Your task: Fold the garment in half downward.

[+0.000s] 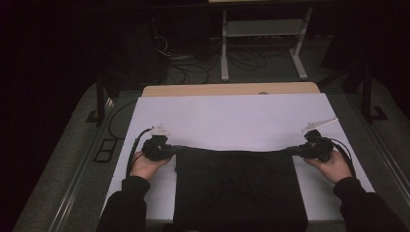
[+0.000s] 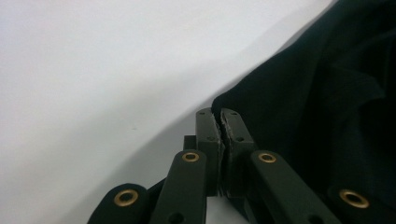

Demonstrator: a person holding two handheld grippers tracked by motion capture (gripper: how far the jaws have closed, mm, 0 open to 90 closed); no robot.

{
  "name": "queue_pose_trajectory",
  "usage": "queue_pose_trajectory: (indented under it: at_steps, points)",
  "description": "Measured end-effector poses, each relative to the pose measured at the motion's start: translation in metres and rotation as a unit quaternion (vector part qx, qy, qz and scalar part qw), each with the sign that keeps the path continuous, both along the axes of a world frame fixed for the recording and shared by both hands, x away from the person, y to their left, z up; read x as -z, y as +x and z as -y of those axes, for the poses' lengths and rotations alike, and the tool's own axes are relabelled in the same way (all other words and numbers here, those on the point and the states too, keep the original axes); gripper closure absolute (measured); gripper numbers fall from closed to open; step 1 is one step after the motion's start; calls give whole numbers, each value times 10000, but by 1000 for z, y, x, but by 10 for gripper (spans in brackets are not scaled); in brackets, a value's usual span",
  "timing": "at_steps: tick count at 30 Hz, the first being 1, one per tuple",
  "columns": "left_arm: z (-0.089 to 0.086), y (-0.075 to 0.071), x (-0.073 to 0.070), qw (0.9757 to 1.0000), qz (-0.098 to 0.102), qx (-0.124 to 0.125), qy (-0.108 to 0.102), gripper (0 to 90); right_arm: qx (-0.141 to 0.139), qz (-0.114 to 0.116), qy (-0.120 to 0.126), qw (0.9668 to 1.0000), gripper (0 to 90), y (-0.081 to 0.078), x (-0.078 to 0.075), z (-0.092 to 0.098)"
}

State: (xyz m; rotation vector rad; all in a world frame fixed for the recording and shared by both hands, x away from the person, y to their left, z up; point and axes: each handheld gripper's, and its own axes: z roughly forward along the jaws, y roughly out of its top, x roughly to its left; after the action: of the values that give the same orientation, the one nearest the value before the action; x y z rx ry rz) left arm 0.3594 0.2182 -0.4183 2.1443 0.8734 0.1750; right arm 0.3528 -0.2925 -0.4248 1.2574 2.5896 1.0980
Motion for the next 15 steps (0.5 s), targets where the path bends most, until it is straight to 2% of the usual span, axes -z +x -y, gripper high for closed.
queue_pose_trajectory:
  at_steps: [4,5,9,15]
  points:
    - [-1,1,-3,9999,84,-8,103,866,44,45,21,10000,859,1,-4,-1]
    - [1,3,-5,9997,128,0,219,866,82,70,-6,9999,859,3,-6,-3]
    - [2,10,-10,9991,214,-20,378,866,133,127,-50,9998,859,6,-10,-4]
    - [-3,23,-22,9990,225,-187,346,866,251,240,23,9994,859,16,-20,-5]
